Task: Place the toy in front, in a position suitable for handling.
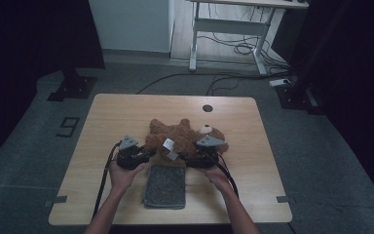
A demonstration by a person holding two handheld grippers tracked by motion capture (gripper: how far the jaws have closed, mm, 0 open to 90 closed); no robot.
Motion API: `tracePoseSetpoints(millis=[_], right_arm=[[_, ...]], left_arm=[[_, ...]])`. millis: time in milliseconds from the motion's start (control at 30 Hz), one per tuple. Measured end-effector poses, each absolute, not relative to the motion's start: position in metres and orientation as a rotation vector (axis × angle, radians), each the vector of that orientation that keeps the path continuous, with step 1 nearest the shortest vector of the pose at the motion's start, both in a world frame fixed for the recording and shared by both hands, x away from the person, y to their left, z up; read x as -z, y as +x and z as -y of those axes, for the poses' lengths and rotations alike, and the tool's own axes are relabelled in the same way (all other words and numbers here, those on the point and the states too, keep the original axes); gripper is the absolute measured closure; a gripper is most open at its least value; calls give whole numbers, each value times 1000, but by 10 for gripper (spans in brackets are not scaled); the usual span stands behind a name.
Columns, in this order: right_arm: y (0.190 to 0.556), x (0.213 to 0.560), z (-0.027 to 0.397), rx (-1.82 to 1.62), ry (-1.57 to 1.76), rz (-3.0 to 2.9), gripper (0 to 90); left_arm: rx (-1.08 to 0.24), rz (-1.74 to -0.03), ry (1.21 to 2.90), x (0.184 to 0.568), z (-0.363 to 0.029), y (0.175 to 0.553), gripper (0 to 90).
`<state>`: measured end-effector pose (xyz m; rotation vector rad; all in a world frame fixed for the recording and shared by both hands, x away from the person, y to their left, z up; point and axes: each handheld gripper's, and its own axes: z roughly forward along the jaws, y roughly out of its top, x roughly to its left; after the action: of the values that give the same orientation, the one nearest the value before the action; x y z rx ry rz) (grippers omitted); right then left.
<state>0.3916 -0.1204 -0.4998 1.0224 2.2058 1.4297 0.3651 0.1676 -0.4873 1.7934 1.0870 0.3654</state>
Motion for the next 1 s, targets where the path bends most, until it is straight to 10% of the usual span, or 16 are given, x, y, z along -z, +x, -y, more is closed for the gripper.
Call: tracePoseSetpoints(millis=[133, 400, 1000], right_arm=[[395, 499, 132, -1446, 1084, -2201, 563], [394, 504, 143, -1542, 1103, -2207, 593], [389, 510, 148, -1594, 1103, -2189, 564]], left_arm=[[-383, -1111, 1787, 486, -172, 357, 492], [-411, -1130, 1823, 488, -184, 317, 312], [-333, -1089, 1989, 518, -158, 296, 243]])
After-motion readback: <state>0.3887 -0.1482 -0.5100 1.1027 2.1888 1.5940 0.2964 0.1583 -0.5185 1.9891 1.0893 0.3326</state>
